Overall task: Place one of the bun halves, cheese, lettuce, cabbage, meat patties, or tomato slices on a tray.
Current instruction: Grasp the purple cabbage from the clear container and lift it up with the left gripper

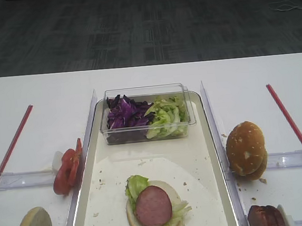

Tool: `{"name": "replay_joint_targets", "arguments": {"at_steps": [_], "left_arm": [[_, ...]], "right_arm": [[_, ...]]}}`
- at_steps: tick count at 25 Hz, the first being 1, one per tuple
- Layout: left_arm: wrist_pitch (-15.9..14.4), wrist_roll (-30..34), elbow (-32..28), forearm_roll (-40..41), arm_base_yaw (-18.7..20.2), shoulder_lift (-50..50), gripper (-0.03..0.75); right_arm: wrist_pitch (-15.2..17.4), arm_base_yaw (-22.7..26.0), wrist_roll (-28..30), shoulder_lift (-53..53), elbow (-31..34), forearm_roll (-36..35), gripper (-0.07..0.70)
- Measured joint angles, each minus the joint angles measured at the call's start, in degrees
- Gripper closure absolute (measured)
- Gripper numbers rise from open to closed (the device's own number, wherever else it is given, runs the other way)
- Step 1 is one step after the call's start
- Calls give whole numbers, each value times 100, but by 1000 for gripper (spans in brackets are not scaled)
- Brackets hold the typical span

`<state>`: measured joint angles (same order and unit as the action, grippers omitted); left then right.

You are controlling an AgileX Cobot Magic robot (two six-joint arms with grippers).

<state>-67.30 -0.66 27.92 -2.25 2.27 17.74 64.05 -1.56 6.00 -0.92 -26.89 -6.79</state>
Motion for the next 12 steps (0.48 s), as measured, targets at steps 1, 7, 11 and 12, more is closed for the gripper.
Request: {"name": "replay_joint_targets", "arguments": {"at_steps": [1, 7, 11, 12], "left_arm": [[0, 0, 0, 0, 0, 132, 286], [9, 0, 0, -260, 0, 846, 286], [-10, 0, 31, -271, 0, 1236, 286], [-10, 0, 56, -271, 0, 1317, 286]], "right_arm": [[0, 0, 0, 0, 0, 0, 226], [0, 0, 0, 0, 0, 0, 226], [0, 0, 0, 0, 0, 0, 226], [0, 0, 0, 0, 0, 0, 226]]}}
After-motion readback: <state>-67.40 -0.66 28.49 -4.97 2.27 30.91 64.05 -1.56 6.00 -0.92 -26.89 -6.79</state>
